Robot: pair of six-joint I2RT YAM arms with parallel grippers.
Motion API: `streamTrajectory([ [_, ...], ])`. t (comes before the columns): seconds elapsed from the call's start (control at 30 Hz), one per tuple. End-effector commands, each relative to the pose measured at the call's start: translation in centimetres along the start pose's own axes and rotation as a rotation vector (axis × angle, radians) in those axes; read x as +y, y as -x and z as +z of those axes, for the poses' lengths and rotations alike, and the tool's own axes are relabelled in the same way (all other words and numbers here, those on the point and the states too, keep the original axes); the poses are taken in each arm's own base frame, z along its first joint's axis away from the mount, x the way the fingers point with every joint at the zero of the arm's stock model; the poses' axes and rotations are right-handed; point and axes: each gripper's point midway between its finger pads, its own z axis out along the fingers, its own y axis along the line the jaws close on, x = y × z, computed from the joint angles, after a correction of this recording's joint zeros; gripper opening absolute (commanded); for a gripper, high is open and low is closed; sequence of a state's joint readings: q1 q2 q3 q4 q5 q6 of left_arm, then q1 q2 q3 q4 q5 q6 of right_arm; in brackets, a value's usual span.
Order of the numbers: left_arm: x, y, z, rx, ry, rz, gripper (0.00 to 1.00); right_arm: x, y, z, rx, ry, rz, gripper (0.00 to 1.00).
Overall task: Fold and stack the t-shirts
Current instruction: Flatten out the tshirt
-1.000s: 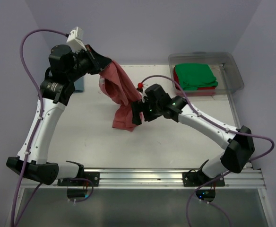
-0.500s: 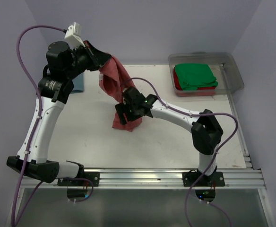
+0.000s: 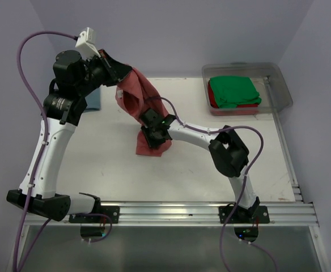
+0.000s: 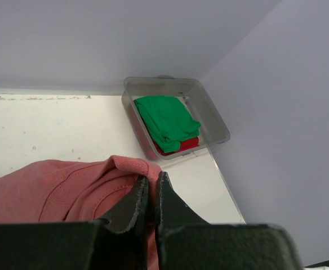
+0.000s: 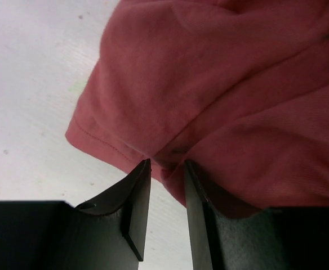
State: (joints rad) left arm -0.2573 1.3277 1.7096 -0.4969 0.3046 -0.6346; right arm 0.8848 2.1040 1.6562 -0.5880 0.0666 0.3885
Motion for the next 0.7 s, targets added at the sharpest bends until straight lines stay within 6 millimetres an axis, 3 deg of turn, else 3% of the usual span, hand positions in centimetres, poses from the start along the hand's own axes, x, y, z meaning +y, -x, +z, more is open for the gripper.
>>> streamTrajectory([
  [0.0, -2.7, 3.5, -2.6, -0.117, -0.054, 0.057, 0.00, -1.9, 1.3, -3.7, -0.067, -0.094, 0.000, 0.34],
  [0.1, -2.5, 3.2, -2.6, -0.113, -0.050, 0.055, 0.00, -3.3, 1.3, -5.0, -0.088, -0.156, -0.003, 0.34],
  [0.2, -2.4, 3.1, -2.6, -0.111, -0.048, 0.051, 0.00, -4.4, 0.8, -5.0, -0.077, -0.198, -0.014, 0.36],
  [0.37, -2.3, 3.0, -2.8, -0.112, -0.044, 0.052, 0.00, -5.4, 0.0, -3.6, -0.030, -0.208, 0.000, 0.36],
  [0.53, -2.2, 3.2, -3.0, -0.122, -0.029, 0.058, 0.00, -5.2, -0.9, -2.5, 0.002, -0.185, 0.023, 0.34],
  [0.67, -2.0, 3.2, -3.2, -0.123, -0.022, 0.059, 0.00, -5.2, -2.6, -1.5, 0.036, -0.176, 0.042, 0.34],
])
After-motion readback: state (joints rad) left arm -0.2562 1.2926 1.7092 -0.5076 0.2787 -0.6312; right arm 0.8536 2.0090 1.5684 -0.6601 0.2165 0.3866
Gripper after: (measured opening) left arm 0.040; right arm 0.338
